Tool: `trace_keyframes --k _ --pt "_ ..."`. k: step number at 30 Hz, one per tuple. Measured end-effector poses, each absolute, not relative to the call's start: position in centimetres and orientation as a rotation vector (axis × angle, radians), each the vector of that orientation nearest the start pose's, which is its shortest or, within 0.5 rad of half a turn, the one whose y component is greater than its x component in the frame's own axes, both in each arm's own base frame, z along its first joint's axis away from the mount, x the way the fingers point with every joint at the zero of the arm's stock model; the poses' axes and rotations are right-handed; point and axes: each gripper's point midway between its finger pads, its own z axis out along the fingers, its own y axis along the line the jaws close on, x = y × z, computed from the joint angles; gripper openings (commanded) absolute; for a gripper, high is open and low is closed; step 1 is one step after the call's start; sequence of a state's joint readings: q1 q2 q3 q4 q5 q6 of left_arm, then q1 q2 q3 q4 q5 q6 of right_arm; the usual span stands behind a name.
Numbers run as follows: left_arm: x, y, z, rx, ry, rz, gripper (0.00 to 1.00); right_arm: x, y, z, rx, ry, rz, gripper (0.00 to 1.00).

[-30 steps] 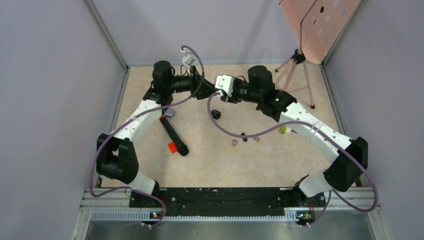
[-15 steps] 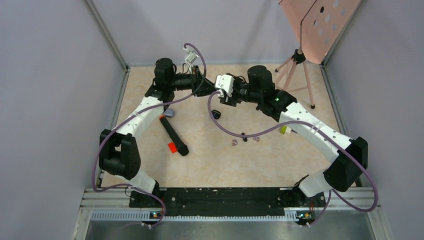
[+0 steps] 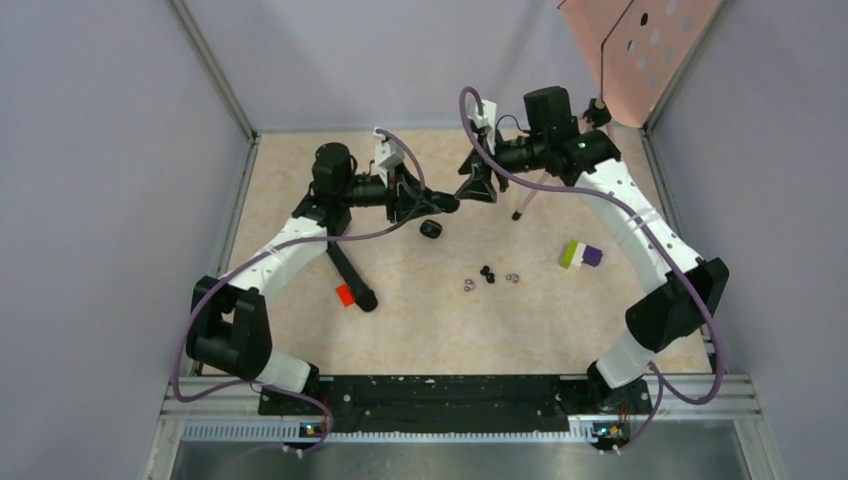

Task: Insert the wireless bluetooth earbuds into the charging case
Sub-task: Open the charging case.

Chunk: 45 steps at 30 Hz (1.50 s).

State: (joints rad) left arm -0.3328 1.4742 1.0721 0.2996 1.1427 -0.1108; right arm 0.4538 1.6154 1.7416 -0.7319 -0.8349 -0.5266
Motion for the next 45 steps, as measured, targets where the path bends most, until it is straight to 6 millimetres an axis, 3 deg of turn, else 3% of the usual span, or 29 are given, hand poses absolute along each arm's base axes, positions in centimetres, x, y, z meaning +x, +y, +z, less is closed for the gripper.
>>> trace_keyframes --k 6,17,19,21,24,28,35,45 --pt "30.9 -28.2 28.5 1.137 1.305 -1.186 0.00 30.7 29.2 30.4 -1.378 1.623 1.003 0.51" --pt "30.8 -28.8 29.6 1.165 1.229 -1.157 0.00 30.3 29.5 29.0 -1.398 1.657 1.049 0.40" --pt "30.8 -29.0 29.7 1.168 1.222 -1.157 0.00 30.3 29.5 28.9 -1.405 1.652 1.043 0.33" --pt "30.8 -29.1 29.6 1.171 1.220 -1.159 0.05 30.4 29.5 28.9 -1.410 1.647 1.037 0.28" --pt "30.8 -29.1 29.5 1.168 1.228 -1.164 0.25 30.5 29.5 28.8 -1.414 1.644 1.029 0.24" --pt "31.0 -29.1 29.3 1.144 1.260 -1.169 0.40 30.7 29.4 28.7 -1.427 1.635 1.004 0.22" --pt "31.4 -29.3 28.7 1.121 1.299 -1.173 0.39 31.1 29.1 28.1 -1.465 1.637 0.919 0.22" --pt "31.6 -29.6 27.9 1.119 1.318 -1.183 0.45 31.3 28.7 27.9 -1.472 1.654 0.880 0.20"
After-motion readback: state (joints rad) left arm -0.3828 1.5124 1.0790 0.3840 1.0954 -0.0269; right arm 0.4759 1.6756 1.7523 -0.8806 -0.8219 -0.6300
